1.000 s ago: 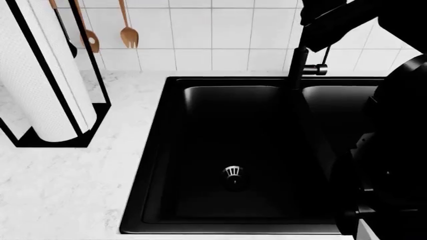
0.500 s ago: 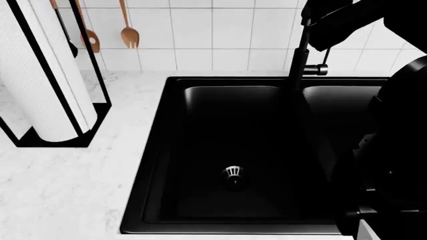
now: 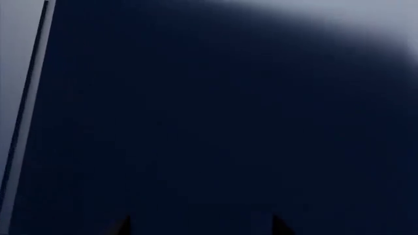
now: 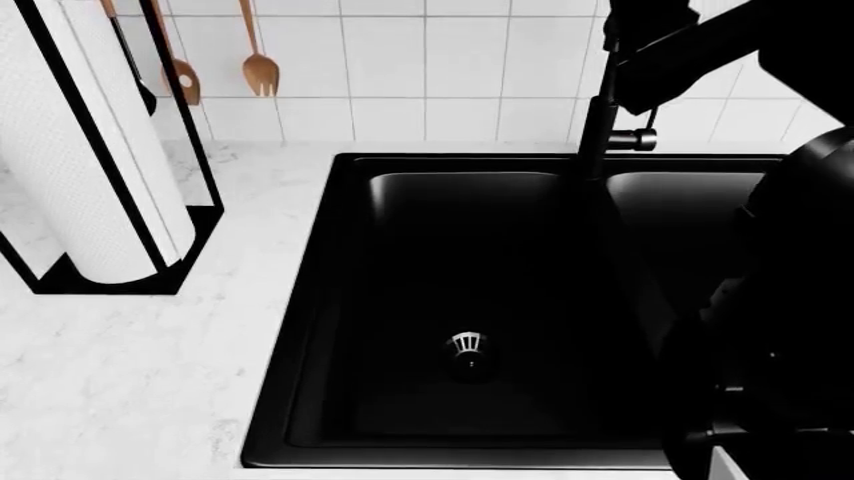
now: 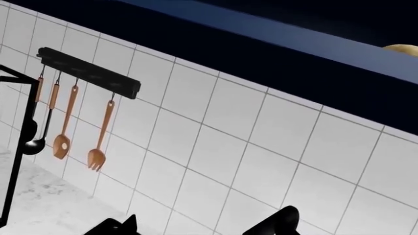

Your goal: Pick the corn, radish from the counter and place them in the cabinet. Then close the cabinet.

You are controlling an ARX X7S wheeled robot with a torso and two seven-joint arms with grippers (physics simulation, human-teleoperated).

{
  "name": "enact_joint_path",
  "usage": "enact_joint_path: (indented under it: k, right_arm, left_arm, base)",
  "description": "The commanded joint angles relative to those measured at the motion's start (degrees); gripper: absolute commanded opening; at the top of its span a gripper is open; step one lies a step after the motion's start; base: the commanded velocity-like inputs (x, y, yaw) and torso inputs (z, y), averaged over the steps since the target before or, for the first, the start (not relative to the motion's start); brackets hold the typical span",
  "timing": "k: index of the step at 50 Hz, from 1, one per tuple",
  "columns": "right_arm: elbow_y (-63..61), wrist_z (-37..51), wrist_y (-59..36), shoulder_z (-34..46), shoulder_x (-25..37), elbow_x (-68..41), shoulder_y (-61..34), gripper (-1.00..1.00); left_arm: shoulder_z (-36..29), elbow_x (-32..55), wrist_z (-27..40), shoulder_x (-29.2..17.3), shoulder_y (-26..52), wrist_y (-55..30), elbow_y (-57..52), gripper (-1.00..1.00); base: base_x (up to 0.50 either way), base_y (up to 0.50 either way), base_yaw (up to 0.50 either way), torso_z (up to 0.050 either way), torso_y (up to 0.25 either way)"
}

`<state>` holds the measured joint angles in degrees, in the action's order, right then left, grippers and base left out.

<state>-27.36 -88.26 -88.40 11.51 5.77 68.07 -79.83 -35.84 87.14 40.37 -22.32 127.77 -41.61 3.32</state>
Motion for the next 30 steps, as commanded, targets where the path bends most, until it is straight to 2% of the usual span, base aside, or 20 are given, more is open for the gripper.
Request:
enact_joint_path:
  k: [1, 10, 30]
  right_arm:
    - [-0.2, 0.4, 0.4, -0.3, -0.3, -0.3, 0.8, 1.0]
    - [-0.6, 1.0, 0.9, -1.0, -0.3, -0.9, 1.5, 1.0]
    - [-2.6, 0.6, 0.4, -1.0, 0.6, 0.0, 4.8, 1.0]
  left_arm:
    - [-2.7, -1.3, -12.0, 5.7, 1.4, 3.9, 9.5, 1.0]
    - [-4.8, -3.9, -17.0, 7.9, 1.2, 4.2, 16.5, 1.0]
    - [-6.7, -8.6, -23.2, 12.0, 3.1, 6.5, 29.8, 1.0]
  base:
    - [0.0, 0.0, 0.0, 0.01, 0.0]
    - [0.0, 0.0, 0.0, 0.0, 0.0]
    - [0.0, 0.0, 0.0, 0.002, 0.0]
